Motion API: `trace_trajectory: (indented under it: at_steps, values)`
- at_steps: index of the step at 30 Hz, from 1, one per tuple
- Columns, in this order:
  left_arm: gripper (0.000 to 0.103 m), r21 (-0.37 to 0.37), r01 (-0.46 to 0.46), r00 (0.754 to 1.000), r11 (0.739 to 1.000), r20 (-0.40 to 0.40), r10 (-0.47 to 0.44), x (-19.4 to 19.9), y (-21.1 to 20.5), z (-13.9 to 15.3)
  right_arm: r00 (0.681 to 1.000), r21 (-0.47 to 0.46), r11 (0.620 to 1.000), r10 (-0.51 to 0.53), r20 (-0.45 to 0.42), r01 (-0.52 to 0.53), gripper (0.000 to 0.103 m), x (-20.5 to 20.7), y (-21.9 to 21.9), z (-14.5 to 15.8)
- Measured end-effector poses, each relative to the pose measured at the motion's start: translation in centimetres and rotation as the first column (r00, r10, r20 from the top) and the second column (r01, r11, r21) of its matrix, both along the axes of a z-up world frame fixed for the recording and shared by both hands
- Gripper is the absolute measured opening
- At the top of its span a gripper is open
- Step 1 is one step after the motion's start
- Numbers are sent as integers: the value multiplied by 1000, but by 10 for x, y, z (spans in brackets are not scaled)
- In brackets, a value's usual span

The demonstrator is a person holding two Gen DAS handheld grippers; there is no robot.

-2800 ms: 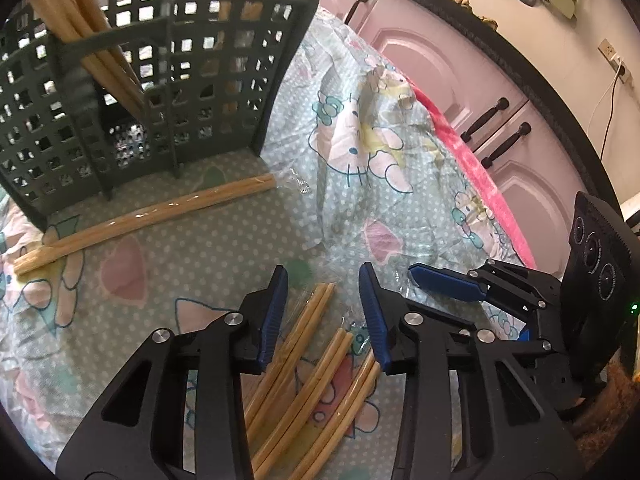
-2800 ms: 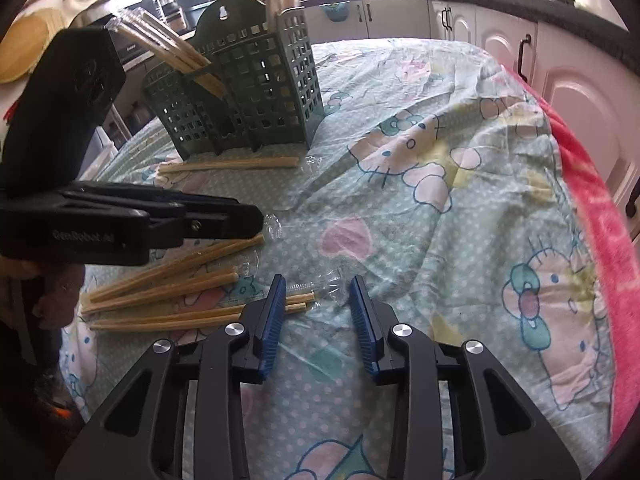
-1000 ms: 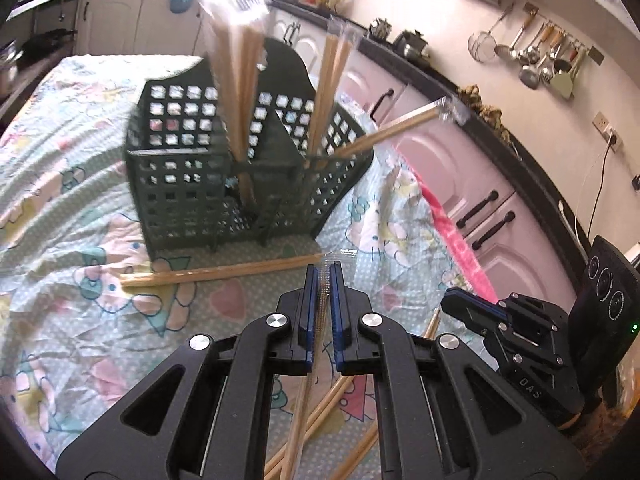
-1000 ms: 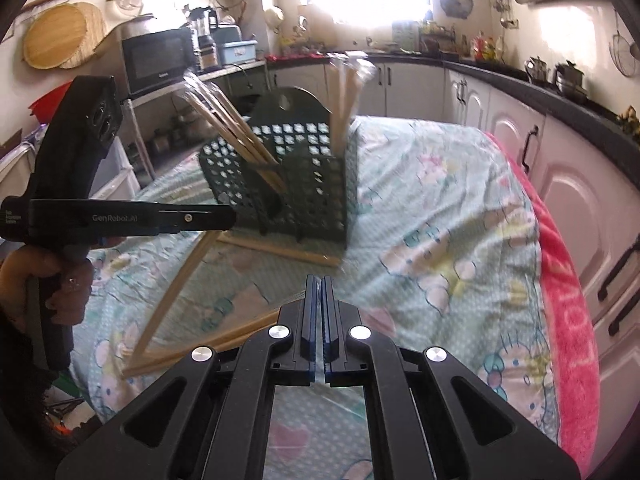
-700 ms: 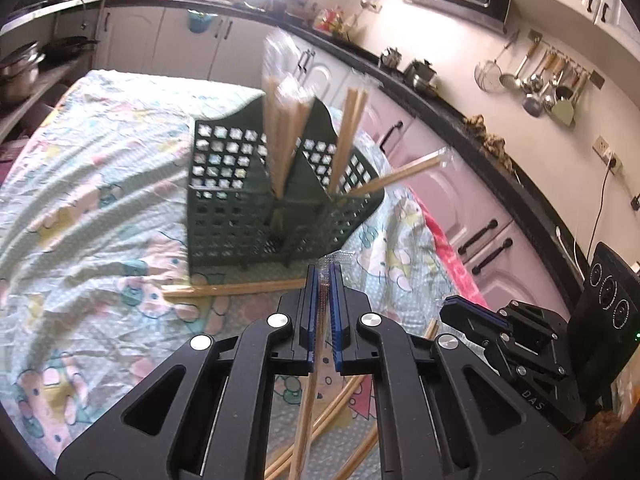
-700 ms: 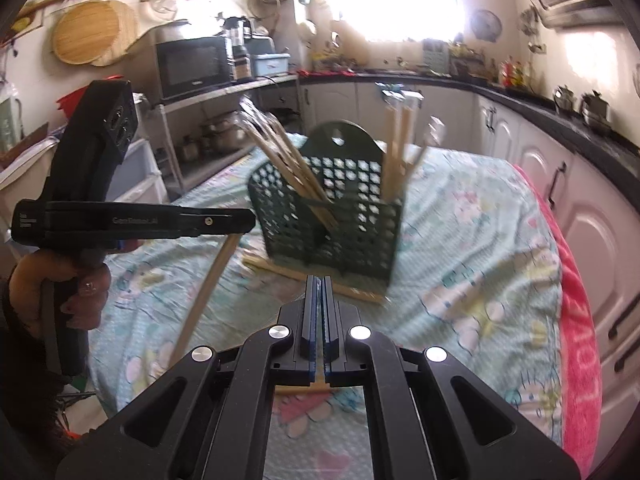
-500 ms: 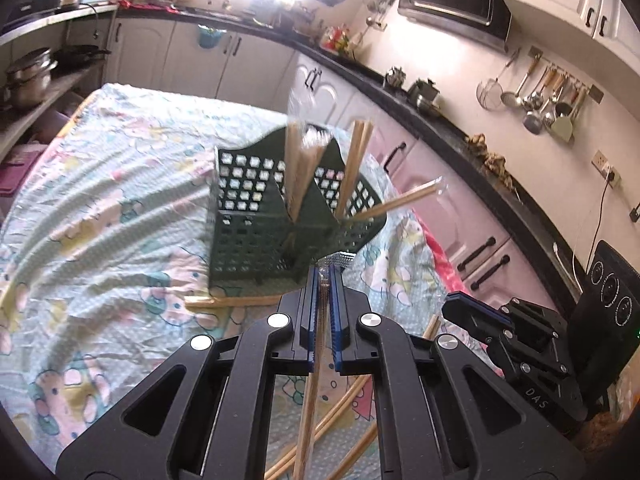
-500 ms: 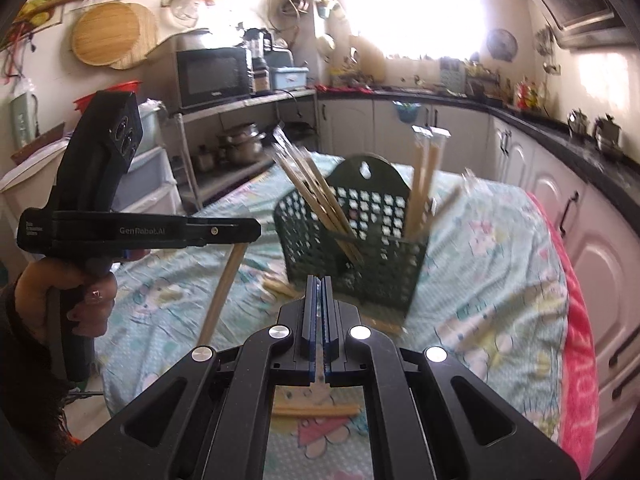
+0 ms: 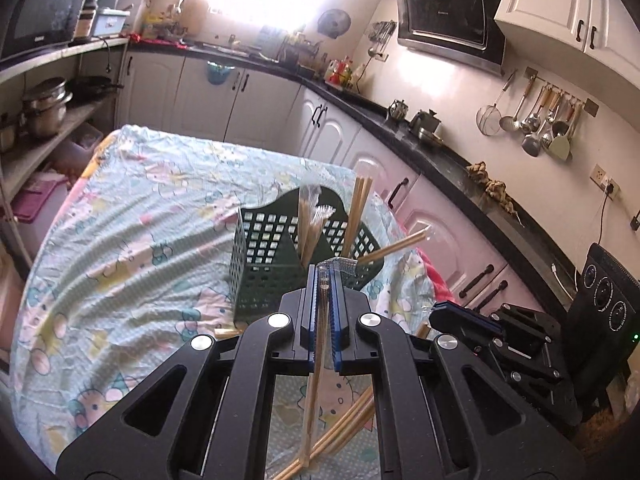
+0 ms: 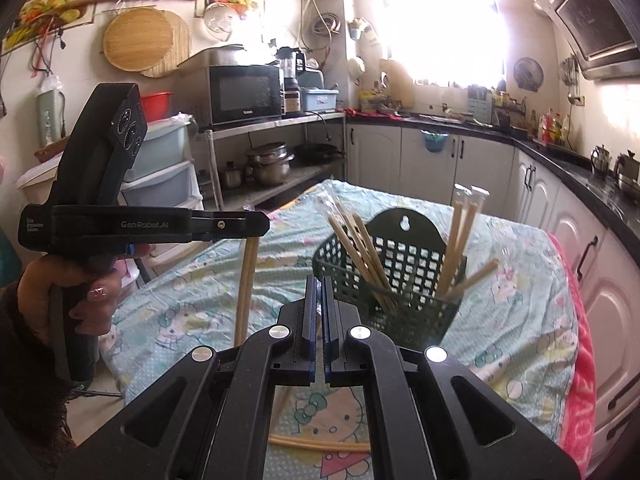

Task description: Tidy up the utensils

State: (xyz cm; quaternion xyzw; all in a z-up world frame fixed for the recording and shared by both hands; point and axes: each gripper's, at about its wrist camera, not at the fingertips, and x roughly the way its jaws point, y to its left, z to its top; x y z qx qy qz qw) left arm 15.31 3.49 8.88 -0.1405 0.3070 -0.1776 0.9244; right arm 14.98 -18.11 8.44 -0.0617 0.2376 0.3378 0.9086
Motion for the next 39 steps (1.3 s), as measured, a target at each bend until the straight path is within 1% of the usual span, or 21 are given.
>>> trace_trajectory:
  at_steps: [4,10,19,30,39]
  values:
    - [2,4,-7,1000,1000,27,7,-1,1,11,1000,8,1000,14,26,-14,2,-2,4,10]
    - [2,6,-11,998,1000,63,10,0,2,27,998,25,1000,9,60,-11,2,-1,1,25]
    - [2,4,-26,992,1000,124,25,7,2,54,992,49,998,-33,121,27,2,4,-9,48]
    - [2,-6,-76,974,997,215,76,23,11,93,966,90,992,-103,237,83,2,22,-26,92]
    - [3,-3,-122,948,992,296,118,36,13,124,939,112,987,-144,311,115,2,39,-31,121]
